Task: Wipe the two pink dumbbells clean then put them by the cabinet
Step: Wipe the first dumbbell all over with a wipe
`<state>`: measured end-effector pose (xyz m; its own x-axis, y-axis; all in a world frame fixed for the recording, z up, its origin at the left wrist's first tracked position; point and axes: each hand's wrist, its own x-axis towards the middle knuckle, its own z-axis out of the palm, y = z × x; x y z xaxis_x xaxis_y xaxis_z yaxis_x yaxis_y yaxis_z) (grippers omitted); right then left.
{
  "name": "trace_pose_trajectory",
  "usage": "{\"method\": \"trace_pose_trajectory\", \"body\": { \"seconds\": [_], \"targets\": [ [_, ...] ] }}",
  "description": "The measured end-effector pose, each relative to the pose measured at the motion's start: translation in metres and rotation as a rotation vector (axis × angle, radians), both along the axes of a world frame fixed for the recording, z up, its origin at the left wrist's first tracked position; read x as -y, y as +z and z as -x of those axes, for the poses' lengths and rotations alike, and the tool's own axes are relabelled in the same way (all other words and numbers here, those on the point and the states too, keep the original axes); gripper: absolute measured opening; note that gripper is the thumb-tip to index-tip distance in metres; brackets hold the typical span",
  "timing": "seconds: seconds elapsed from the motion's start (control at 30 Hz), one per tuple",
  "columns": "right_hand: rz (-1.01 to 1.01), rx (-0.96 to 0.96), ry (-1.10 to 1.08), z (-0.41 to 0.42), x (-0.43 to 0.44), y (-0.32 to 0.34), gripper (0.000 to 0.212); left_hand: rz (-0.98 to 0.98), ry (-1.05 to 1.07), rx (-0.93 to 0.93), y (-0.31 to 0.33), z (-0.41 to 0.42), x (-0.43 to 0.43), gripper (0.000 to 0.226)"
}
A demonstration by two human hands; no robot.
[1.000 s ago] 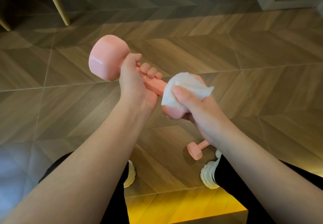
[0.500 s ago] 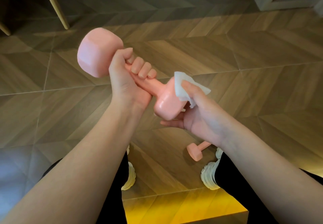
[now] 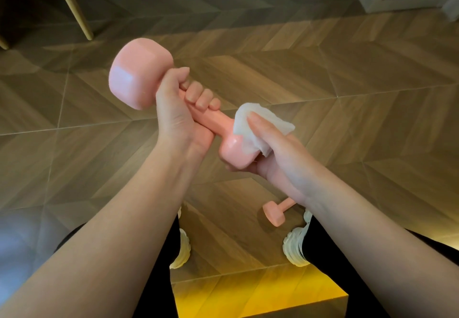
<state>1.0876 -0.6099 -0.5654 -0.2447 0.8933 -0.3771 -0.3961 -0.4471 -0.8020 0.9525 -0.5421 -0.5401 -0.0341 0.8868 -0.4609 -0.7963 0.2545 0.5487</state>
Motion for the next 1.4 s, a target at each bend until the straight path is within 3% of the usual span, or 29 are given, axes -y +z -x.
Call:
{"method": "trace_pose_trajectory", "body": {
  "seconds": [0.1, 0.23, 0.3, 0.4, 0.53, 0.67, 0.7, 0.8, 0.93, 1.03, 1.07, 1.17, 1.4],
  "targets": [
    [-0.028, -0.091, 0.103, -0.011, 0.0, 0.004, 0.027, 0.008, 0.013, 0.048, 0.001, 0.003, -0.002, 0.036],
    [-0.104, 0.014, 0.191, -0.01, 0.0, 0.006, 0.04, 0.022, 0.037, 0.078, -0.002, 0.006, -0.001, 0.037],
    [-0.123, 0.061, 0.149, -0.004, 0.0, 0.005, 0.042, 0.014, 0.035, 0.071, -0.003, 0.006, -0.001, 0.036],
    [-0.093, 0.097, 0.027, 0.003, 0.001, 0.003, 0.028, 0.029, 0.033, 0.05, -0.004, 0.003, -0.002, 0.033],
    [-0.073, 0.265, -0.046, 0.001, -0.001, -0.004, 0.039, 0.108, 0.034, 0.022, -0.008, -0.002, -0.002, 0.03],
    [-0.129, 0.085, 0.063, -0.011, -0.001, -0.003, 0.019, 0.152, 0.079, 0.036, -0.006, 0.0, -0.006, 0.032],
    [-0.159, 0.054, 0.102, -0.012, -0.001, -0.002, 0.023, 0.149, 0.093, 0.04, -0.006, 0.002, -0.007, 0.033],
    [-0.184, 0.163, 0.092, -0.007, 0.0, -0.001, 0.064, 0.132, 0.102, 0.049, -0.003, 0.006, -0.006, 0.035],
    [-0.204, 0.305, -0.005, 0.007, 0.002, -0.001, 0.066, 0.137, 0.09, 0.027, -0.003, 0.004, -0.002, 0.035],
    [-0.286, 0.257, -0.034, 0.011, 0.0, 0.005, 0.03, 0.136, 0.076, 0.019, -0.002, 0.001, -0.003, 0.036],
    [-0.267, 0.218, -0.044, 0.01, -0.001, 0.005, 0.027, 0.129, 0.074, 0.014, -0.002, 0.001, -0.004, 0.036],
    [-0.055, 0.033, -0.035, -0.001, -0.003, 0.005, 0.032, 0.1, 0.055, 0.019, 0.0, 0.002, -0.006, 0.036],
    [-0.028, -0.184, 0.216, -0.014, -0.006, 0.008, 0.035, 0.043, 0.029, 0.029, 0.0, 0.006, -0.002, 0.038]
  ]
}}
